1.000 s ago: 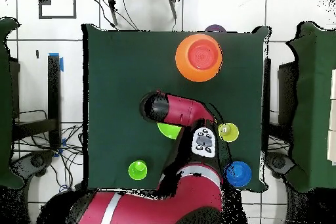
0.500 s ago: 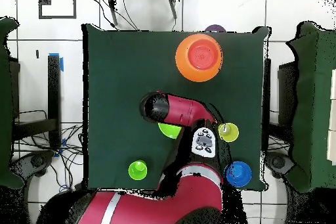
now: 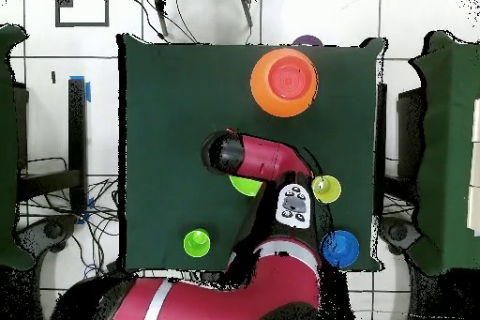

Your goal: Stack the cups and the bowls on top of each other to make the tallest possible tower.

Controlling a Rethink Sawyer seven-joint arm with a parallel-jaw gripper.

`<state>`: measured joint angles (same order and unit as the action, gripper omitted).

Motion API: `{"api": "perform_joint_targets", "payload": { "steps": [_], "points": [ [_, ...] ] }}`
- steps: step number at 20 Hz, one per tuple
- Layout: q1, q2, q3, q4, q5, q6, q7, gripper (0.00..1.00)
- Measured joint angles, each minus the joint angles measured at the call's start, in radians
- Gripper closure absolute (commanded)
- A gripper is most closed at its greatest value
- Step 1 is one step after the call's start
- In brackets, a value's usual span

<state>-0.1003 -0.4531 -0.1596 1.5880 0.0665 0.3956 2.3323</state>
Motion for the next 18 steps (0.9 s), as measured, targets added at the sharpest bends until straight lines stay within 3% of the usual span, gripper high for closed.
{"api": "perform_joint_targets", "payload": {
  "steps": [5,6,18],
  "points": [
    [0.0,-0.002,-0.003,0.0,0.0,0.0,0.0,1.0],
    [0.0,-0.002,-0.004,0.0,0.0,0.0,0.0,0.0],
    [-0.015,-0.002,-0.002,0.001,0.0,0.0,0.0,0.0]
  ]
}}
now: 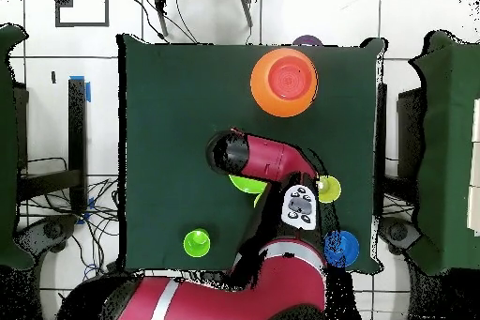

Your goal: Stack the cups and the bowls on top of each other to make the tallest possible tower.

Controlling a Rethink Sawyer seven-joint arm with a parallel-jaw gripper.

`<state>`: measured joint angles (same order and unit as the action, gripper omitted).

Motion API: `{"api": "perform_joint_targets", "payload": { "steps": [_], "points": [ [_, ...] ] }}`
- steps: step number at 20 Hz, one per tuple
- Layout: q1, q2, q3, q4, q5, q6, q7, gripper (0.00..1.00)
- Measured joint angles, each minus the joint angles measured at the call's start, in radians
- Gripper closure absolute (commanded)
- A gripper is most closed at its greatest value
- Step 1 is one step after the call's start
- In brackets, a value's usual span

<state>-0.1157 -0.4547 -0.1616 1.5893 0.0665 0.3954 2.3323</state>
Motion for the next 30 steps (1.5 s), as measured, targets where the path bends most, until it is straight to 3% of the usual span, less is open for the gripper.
{"api": "perform_joint_targets", "payload": {
  "steps": [30],
  "points": [
    [-0.007,0.04,0.002,0.003,0.0,-0.057,0.0,0.0]
  ]
}}
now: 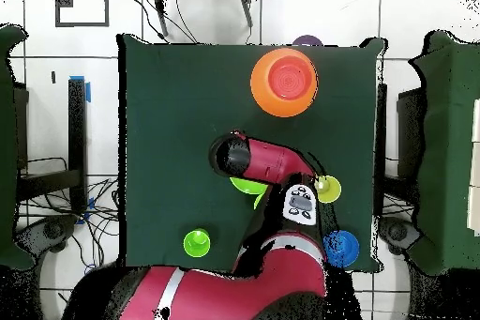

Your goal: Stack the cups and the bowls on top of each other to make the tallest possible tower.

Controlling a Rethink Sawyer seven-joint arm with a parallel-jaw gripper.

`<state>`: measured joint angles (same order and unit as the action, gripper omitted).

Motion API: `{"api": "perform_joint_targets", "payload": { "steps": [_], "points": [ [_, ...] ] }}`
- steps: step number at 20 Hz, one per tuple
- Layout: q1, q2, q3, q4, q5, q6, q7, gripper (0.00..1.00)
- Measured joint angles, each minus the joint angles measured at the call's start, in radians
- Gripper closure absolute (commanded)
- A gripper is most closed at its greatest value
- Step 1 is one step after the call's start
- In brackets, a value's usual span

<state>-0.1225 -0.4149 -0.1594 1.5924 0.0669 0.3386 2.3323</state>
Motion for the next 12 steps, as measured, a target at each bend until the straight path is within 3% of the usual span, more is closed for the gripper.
{"api": "perform_joint_targets", "payload": {
  "steps": [6,7,12],
  "points": [
    [0.0,0.017,0.0,0.0,0.0,-0.008,0.0,0.0],
    [0.001,0.025,0.0,0.0,0.0,-0.008,0.0,1.0],
    [0.003,0.023,-0.004,0.0,0.0,-0.006,0.0,1.0]
  ]
}}
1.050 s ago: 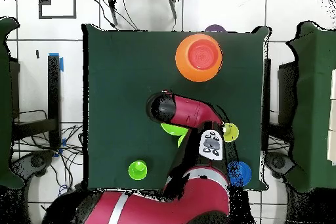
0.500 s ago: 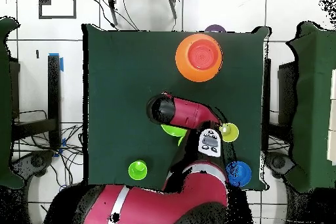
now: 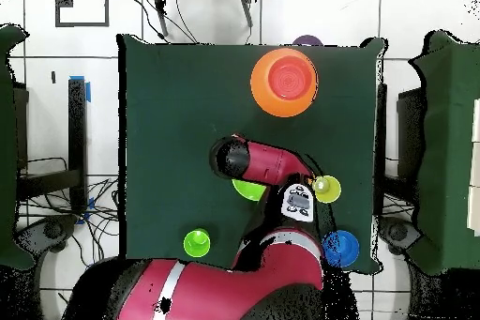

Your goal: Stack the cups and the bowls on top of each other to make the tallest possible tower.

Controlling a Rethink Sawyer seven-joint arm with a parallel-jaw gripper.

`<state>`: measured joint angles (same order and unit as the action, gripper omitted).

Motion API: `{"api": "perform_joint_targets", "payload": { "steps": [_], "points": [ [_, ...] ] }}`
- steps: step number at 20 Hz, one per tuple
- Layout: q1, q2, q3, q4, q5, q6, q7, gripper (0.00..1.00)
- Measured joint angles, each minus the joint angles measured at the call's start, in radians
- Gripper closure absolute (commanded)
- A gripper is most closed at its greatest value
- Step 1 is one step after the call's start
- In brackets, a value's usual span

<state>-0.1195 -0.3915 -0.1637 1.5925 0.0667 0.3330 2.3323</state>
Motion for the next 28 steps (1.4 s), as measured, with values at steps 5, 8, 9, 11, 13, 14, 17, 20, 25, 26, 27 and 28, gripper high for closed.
{"api": "perform_joint_targets", "payload": {
  "steps": [5,8,9,11,13,14,17,20,25,26,27,28],
  "points": [
    [0.0,-0.003,-0.003,0.0,0.0,0.0,0.0,1.0],
    [0.0,-0.005,-0.003,0.0,0.0,0.0,0.0,1.0],
    [0.0,-0.006,-0.003,0.0,0.0,0.0,0.0,1.0],
    [0.0,-0.009,-0.003,0.001,0.0,0.002,0.0,1.0],
    [0.0,-0.012,-0.003,0.001,0.0,0.006,0.0,1.0],
    [0.0,-0.016,-0.003,0.001,0.0,0.011,0.0,1.0],
    [0.0,-0.036,-0.003,0.002,0.0,0.045,0.0,1.0],
    [0.0,-0.062,-0.003,0.002,0.0,0.089,0.0,1.0],
    [0.0,-0.111,-0.003,0.001,0.0,0.175,0.0,1.0],
    [0.0,-0.118,-0.004,0.0,0.0,0.189,0.0,1.0],
    [0.0,-0.122,-0.004,-0.001,0.0,0.198,0.0,1.0],
    [0.0,-0.126,-0.003,-0.002,0.0,0.206,0.0,1.0]
  ]
}}
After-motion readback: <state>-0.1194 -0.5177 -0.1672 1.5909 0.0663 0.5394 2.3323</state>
